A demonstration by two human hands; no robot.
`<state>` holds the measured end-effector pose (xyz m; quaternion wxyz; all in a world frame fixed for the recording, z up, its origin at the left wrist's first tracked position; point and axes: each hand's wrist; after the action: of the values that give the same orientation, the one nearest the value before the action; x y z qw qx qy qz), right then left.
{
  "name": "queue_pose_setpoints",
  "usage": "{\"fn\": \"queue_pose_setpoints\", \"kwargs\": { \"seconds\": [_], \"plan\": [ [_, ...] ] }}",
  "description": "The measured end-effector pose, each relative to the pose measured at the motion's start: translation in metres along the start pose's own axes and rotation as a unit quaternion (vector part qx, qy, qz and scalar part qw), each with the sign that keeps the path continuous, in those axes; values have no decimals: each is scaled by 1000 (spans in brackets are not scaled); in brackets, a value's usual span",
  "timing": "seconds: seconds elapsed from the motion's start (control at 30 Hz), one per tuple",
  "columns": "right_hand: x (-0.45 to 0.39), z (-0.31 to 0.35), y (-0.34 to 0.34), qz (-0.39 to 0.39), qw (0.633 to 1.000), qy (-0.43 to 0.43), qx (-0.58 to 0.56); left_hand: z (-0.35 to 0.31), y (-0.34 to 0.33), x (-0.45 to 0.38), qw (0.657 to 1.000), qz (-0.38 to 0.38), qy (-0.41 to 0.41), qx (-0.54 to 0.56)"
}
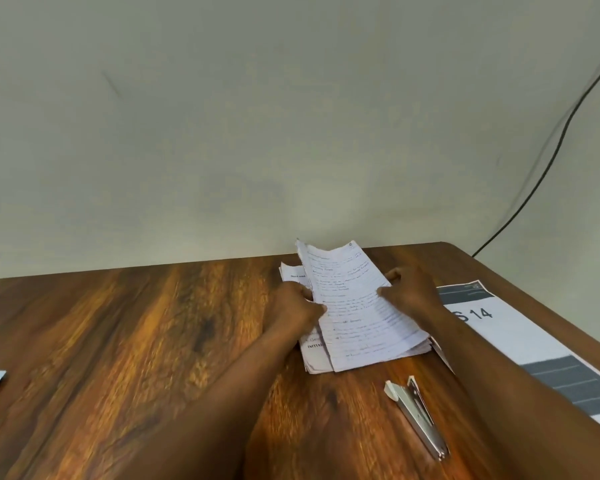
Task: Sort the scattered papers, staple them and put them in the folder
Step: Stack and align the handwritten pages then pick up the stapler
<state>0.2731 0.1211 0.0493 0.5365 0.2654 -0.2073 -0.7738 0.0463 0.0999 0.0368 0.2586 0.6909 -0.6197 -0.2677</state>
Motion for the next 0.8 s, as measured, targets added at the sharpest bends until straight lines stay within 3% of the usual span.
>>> {"fn": "queue_pose_setpoints", "kwargs": {
  "seconds": [0.2,0.33,0.6,0.8],
  "plan": [
    [-12,-9,-13,54,994,-29,90,8,-5,-15,994,-4,19,-103],
    [-16,-6,-16,65,990,-42,117,9,-11,-14,993,-17,33,-111],
    [-15,13,-13,105,980,-170,-14,2,-8,-19,995,-13,78,-60],
    [-8,15,-27,83,982,-155,-72,5,-3,-13,992,-3,87,-89]
  ]
}}
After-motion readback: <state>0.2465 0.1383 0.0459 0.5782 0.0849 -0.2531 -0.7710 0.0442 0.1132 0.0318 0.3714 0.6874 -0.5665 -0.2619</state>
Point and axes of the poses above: each hand's wrist, its own x-axis away from the middle knuckle, its own y-axis out of the back of the hand, z = x × y, and after that the axes turned 12 degrees about -x, right-handed
